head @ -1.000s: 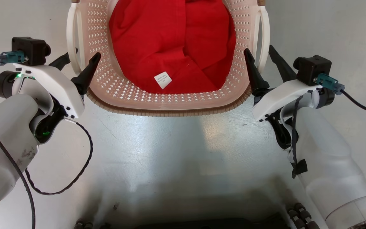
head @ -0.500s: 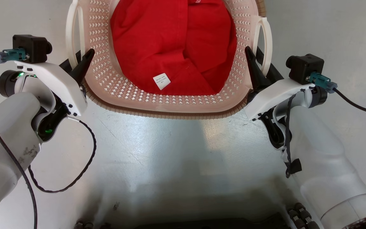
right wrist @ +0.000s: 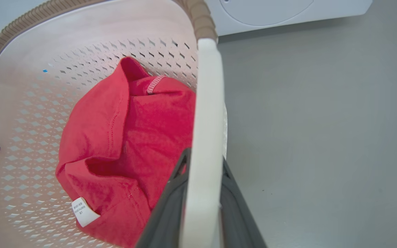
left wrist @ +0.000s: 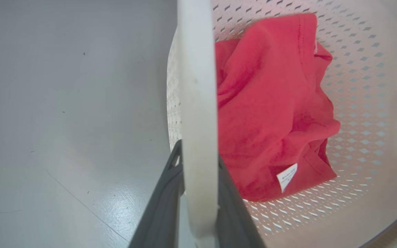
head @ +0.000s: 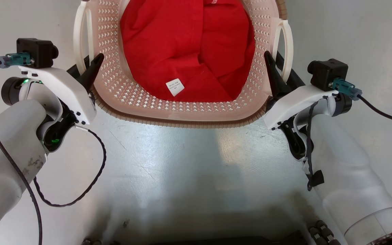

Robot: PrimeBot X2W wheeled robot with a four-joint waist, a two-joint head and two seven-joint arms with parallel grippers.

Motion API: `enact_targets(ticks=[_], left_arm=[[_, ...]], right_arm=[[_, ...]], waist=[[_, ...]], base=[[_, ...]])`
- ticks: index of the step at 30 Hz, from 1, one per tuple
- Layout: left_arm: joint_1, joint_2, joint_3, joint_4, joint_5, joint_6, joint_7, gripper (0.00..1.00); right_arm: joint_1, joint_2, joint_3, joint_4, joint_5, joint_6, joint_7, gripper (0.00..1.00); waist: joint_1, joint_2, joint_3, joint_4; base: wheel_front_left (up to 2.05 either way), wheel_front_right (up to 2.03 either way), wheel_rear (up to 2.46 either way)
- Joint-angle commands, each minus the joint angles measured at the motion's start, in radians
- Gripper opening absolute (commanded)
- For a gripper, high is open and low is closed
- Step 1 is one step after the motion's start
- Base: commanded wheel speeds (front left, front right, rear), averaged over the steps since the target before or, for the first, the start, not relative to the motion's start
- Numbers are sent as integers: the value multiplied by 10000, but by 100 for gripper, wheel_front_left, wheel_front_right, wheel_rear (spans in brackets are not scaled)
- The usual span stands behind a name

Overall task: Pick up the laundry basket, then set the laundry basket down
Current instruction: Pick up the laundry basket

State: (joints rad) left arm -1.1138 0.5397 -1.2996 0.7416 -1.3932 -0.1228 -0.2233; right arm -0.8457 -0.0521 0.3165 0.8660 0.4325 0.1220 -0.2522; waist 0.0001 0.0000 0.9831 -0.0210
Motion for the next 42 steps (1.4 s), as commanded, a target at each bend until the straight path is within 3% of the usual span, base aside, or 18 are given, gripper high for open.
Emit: enact_targets(ticks=[1,27,42], left_arm=[[196,463,197,-36,-103,-79,-63,0],[1428,364,194,221,-359,-79,433,0],[2789,-182,194,603,-930,-79,1098,0]], right_arm=[[383,19,227,-12,25,87,-95,0],[621,19,1618,1104,1378,87,-95,0],[1157,19,3844,2346,3408,87,-69,0]], waist=[[-1,0,-102,-1],[-1,0,-2268,-88],[-1,0,-4568,-280]], base=[[0,0,0],[0,0,0],[0,0,0]])
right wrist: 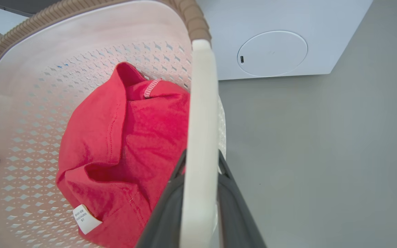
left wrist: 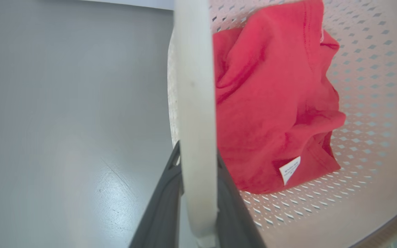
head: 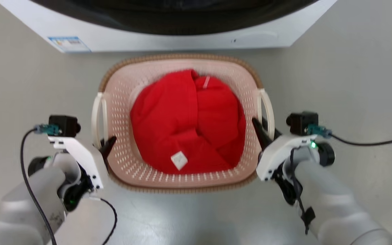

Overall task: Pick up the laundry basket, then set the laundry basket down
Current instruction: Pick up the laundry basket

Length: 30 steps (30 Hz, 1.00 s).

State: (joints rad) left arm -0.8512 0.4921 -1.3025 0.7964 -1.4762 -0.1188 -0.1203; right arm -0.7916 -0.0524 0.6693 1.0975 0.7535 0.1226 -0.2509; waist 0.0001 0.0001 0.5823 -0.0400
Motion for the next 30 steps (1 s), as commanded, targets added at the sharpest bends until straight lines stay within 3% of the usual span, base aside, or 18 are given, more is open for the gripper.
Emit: enact_targets(ticks=[1,16,30], left_arm=[[267,222,222,163,-154,-119,143,0],[1344,-821,222,1510,-581,-119,1194,0],[2087,-2279,222,2929,-545,-119,2319,0]], right_arm=[[688,22,492,101,383,81,-22,0],[1333,22,2233,755,2163,81,1041,0],[2052,22,3267,1098,3479,81,2293,0]], waist=[[-1,-1,-746,-118],[-1,-1,-3011,-151],[-1,-1,-4869,-69]], base=[[0,0,0],[0,0,0],[0,0,0]])
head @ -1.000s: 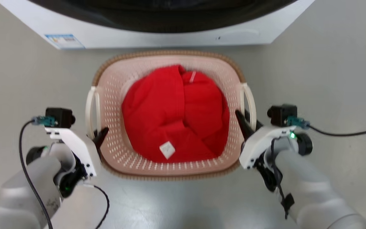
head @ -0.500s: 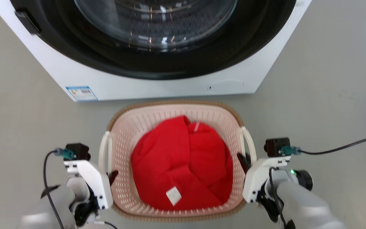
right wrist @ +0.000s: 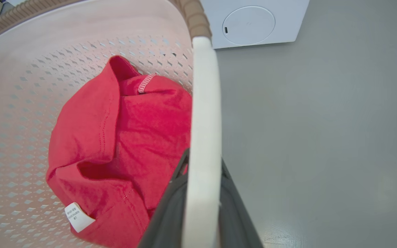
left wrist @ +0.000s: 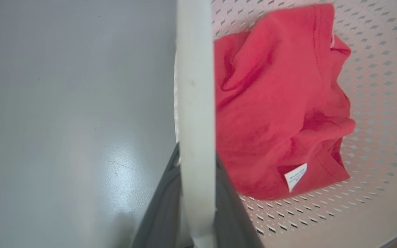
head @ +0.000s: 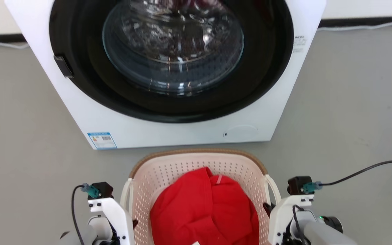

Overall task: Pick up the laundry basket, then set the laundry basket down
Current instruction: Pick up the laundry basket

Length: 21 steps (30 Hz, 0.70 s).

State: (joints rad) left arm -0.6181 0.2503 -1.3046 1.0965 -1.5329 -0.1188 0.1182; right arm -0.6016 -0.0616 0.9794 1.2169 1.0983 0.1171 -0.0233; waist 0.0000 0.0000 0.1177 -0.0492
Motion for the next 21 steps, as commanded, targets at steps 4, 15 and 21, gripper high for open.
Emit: enact_targets(ticks=[4,15,21], left_arm=[[-95,-259,243,416,346,-119,233,0],[155,-847,243,1041,260,-119,923,0],[171,-939,268,1172,204,-119,1081,0]], right_arm=[[293,114,394,-38,326,136,371,0],[508,114,990,-83,1060,136,1163,0],[493,114,1227,-54,1337,136,1429,0]], waist=[[0,0,-590,36],[0,0,-1085,72],[0,0,-1153,87]], base=[[0,0,0],[0,0,0],[0,0,0]])
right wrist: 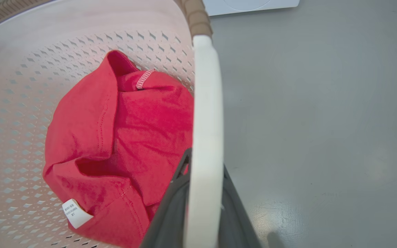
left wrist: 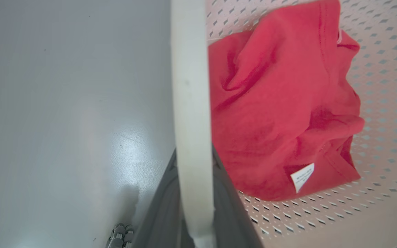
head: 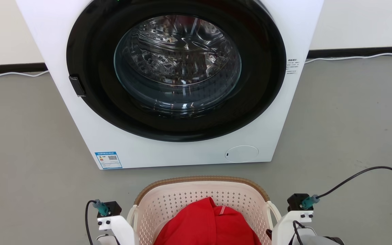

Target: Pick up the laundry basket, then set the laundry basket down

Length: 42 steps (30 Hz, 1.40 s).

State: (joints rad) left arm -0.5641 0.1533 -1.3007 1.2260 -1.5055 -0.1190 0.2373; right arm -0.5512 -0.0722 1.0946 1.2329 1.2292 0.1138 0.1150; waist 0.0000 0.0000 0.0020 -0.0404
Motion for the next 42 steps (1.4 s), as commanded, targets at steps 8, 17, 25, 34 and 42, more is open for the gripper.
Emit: enact_targets(ticks=[8,17,25,34,42], left_arm=[[-413,-66,276,89,-94,-117,-111,0],[-384,-126,283,99,-66,-117,-151,0],[-378,-144,315,85,-71,-117,-193,0],[-384,-134,346,47,-88,-117,-185,0],[-370,-176,367,92,-103,-117,-162,0]], right_arm=[[-108,220,412,-148,295,169,-141,0],[-177,220,807,-135,624,169,-167,0],[-218,220,1077,-89,847,169,-200,0],[-297,220,1292,-62,1070,169,-225,0],[-331,220,1451,-28,1201,169,-260,0]], waist=[[0,0,-21,-6],[0,0,-42,-50],[0,0,-28,-56],[0,0,3,-48],[0,0,-25,-64]], base=[[0,0,0],[0,0,0],[0,0,0],[0,0,0],[0,0,0]])
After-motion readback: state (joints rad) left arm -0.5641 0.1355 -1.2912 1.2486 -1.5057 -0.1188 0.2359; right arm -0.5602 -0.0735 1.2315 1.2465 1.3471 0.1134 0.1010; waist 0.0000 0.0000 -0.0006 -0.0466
